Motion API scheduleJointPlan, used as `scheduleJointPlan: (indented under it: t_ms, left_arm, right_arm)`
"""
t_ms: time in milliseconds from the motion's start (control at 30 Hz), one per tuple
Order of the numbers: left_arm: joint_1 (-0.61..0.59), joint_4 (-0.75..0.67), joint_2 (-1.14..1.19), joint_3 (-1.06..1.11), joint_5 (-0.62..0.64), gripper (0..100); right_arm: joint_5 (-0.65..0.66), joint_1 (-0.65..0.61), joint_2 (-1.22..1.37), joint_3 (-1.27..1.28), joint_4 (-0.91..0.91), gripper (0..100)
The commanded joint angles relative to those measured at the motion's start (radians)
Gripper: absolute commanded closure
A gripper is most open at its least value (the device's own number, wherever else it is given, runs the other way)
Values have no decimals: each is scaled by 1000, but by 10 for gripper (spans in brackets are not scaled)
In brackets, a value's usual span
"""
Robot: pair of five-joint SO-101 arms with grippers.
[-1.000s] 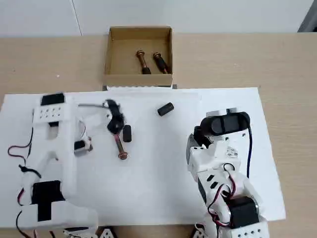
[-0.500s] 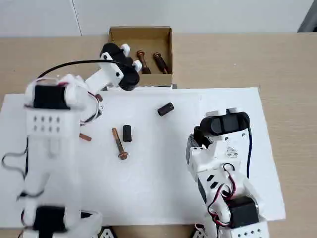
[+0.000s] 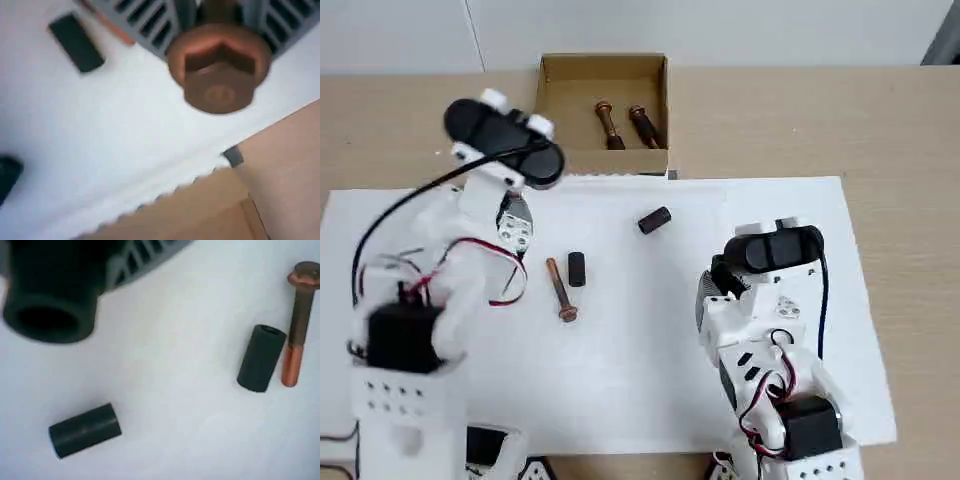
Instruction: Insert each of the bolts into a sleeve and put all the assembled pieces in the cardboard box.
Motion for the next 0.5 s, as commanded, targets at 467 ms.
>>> scheduleJointPlan:
  t_ms: [467]
  left_arm:
    - [54,-430,-520,544,522,995]
  right_arm:
    - [166,-219,-1,41,-257,995]
